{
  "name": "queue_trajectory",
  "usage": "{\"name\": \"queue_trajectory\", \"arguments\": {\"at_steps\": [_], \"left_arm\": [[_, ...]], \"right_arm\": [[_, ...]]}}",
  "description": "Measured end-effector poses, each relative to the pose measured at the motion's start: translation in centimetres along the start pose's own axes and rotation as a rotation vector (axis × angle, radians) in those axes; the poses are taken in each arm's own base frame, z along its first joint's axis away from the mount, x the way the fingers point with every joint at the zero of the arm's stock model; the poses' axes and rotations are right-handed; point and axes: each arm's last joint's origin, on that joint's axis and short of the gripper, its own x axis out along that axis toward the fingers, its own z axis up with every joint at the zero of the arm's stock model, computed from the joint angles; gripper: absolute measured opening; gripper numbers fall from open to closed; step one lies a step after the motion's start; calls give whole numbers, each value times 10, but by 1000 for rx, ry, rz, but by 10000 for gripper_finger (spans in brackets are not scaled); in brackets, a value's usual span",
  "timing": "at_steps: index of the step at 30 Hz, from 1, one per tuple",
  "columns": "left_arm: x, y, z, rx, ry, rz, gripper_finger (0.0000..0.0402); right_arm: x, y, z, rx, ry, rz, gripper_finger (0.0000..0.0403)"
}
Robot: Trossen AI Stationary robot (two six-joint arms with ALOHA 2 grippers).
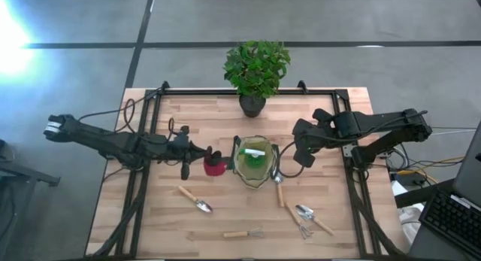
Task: Pick & Place Garden tools in Gardening bag
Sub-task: Put the red gloves into the gardening bag
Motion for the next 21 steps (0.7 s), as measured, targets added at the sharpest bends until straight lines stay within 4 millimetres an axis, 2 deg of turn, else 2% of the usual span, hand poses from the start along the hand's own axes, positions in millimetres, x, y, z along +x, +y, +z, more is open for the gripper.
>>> {"name": "queue_trajectory", "arguments": {"at_steps": [13,21], "left_arm": [[-7,-8,17,127,-153,-228,1],[-9,-10,23,173,-216,-265,1]], "right_arm": [[0,0,0,1,-3,2,8],[0,0,1,3,-5,3,8]]}}
